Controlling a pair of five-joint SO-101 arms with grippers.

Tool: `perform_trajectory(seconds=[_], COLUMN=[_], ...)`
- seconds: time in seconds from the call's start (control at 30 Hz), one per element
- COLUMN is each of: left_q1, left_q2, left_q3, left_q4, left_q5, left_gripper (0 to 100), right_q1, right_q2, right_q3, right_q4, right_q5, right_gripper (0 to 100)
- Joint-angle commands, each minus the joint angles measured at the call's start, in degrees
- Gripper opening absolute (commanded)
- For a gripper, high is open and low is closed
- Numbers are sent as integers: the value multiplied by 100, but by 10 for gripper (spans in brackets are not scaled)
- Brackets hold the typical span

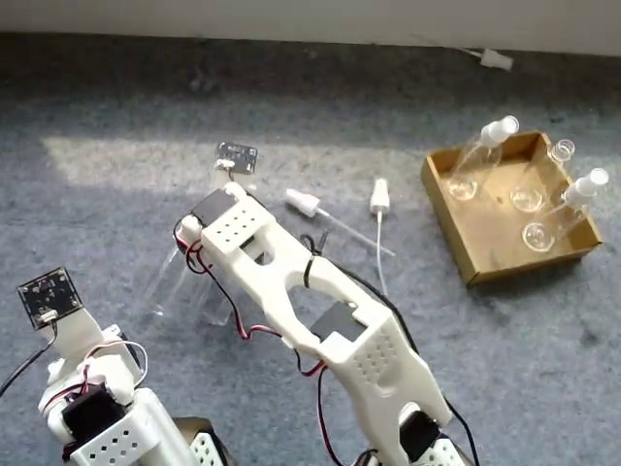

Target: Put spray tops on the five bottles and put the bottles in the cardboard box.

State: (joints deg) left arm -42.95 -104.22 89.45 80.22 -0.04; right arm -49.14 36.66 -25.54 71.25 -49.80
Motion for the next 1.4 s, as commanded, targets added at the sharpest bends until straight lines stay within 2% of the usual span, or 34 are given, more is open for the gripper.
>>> perform_trajectory(seconds=[0.0,0.13,0.6,0.77,1.03,1.2,1.37], left_q1=[119,119,119,119,119,119,119], left_q2=[84,84,84,84,84,84,84], left_q3=[-22,-22,-4,110,127,127,136], left_q4=[-18,-18,-18,-53,-62,-62,-62], left_q5=[-70,-70,-70,-70,-70,-70,-70], left_gripper=[5,5,5,5,5,5,5], right_q1=[462,760,1560,1815,2044,2167,2360], right_q2=[-154,-180,-769,-1358,-3152,-4374,-5385], right_q3=[-251,-365,-2791,-3266,-3081,-1763,-312], right_q4=[4,549,2949,3002,3002,2993,2958], right_q5=[97,870,3095,3965,4580,5319,5468], right_gripper=[108,74,74,74,74,74,74])
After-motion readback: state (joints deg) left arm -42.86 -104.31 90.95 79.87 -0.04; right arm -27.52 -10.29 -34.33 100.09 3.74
